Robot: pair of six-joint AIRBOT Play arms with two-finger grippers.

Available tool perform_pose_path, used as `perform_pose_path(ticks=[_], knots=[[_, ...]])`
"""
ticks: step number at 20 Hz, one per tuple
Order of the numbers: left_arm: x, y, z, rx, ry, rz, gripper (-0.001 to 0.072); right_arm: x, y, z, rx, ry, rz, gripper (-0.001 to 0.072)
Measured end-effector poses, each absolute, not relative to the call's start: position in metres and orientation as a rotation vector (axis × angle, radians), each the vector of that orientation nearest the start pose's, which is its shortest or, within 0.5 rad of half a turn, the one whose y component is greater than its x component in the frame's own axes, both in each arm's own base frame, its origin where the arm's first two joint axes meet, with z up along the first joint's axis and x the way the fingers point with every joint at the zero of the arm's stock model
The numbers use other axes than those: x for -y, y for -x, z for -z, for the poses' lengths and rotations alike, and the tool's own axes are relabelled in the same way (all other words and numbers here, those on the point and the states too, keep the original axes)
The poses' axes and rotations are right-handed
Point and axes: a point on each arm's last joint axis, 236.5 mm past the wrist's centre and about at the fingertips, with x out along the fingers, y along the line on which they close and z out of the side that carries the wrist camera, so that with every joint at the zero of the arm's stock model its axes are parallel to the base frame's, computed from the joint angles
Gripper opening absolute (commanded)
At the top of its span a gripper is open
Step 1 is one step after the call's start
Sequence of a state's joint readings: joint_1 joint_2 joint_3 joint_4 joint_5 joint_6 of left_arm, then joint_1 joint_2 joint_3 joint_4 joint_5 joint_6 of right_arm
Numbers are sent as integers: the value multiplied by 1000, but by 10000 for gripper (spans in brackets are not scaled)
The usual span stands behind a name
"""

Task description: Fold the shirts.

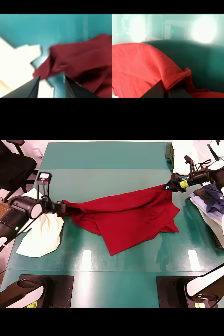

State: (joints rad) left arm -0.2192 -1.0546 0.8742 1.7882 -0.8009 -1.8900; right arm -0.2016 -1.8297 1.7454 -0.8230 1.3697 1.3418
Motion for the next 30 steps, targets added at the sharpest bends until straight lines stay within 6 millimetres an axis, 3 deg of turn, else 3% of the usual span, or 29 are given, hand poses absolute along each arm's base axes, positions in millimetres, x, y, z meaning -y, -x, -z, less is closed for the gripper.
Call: perform_pose_path(ticks=[3,6,7,8,13,18,24,26,30], knots=[[75,-350,-8,-1077,134,80,383,-57,-505,-18,-1239,-581,-467,15],[130,-315,1,-1182,350,260,402,-56,-506,-18,-1237,-579,-464,15],[142,-306,6,-1207,410,296,567,-56,-507,-19,-1235,-579,-463,15],[153,-296,13,-1236,482,322,583,-55,-507,-18,-1234,-578,-461,15],[177,-260,56,-1314,779,296,585,-55,-507,-18,-1233,-578,-461,15],[178,-270,65,-1226,945,237,583,-56,-507,-19,-1233,-578,-462,15],[169,-289,66,-1126,980,180,581,-62,-506,-19,-1236,-572,-472,16],[174,-291,68,-1105,957,179,493,-64,-506,-19,-1238,-569,-475,15],[197,-291,77,-1091,931,168,493,-66,-505,-19,-1241,-567,-480,15]])
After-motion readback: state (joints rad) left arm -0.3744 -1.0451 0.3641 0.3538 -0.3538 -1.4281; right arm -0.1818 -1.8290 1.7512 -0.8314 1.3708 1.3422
